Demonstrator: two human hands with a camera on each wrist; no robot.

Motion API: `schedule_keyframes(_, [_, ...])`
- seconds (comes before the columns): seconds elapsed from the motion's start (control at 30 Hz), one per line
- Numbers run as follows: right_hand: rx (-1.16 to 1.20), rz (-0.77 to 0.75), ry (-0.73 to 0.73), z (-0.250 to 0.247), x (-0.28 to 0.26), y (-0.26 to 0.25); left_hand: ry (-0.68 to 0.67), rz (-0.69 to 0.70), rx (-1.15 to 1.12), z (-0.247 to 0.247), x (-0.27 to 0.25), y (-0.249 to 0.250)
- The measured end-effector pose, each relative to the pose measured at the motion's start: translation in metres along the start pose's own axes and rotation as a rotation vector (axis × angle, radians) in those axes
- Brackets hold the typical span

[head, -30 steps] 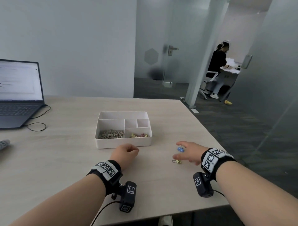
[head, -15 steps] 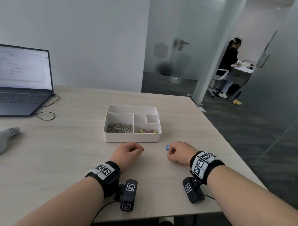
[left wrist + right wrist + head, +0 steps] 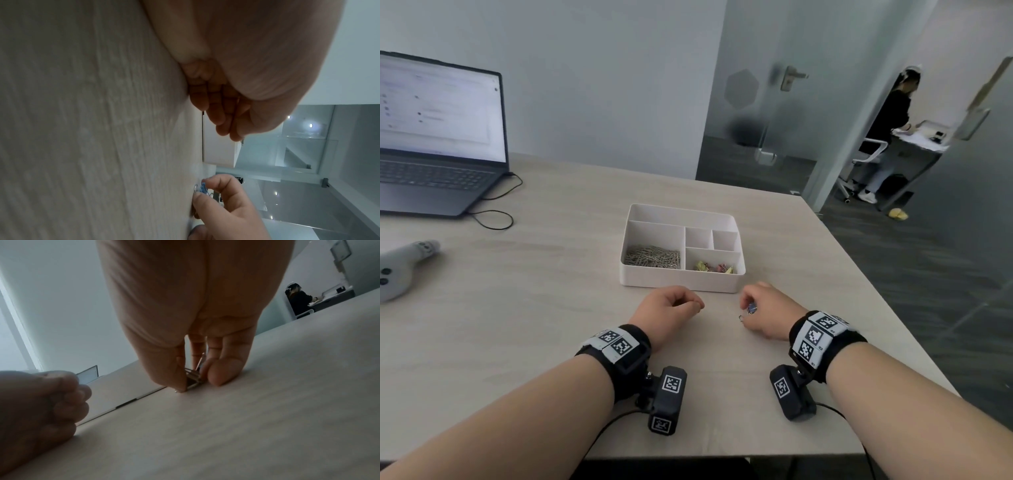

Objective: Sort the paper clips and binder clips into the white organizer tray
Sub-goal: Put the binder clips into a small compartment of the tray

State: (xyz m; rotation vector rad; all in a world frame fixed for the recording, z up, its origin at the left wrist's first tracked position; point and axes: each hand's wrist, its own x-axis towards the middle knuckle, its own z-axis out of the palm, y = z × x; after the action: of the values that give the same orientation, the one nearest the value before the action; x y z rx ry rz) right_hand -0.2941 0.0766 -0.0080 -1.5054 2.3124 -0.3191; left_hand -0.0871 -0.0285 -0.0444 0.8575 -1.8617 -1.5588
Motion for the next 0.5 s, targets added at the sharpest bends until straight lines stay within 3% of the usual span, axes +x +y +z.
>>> schedule_keyframes(0.17, [-0.003,0.082,-0.006,0.003,-0.004,-0.013,-0.006,-0.004,-0.002,0.0,-0.002,0.002])
schedule_keyframes(0.33, [-0.041,-0.008,-0.008,0.006,-0.005,-0.021,-0.007,0.017,0.01,0.0,-0.003,0.004])
schedule_keyframes(0.5, [0.491,-0.038,0.129,-0.002,-0.004,-0.035,-0.016,0.008,0.016,-0.001,-0.004,0.005])
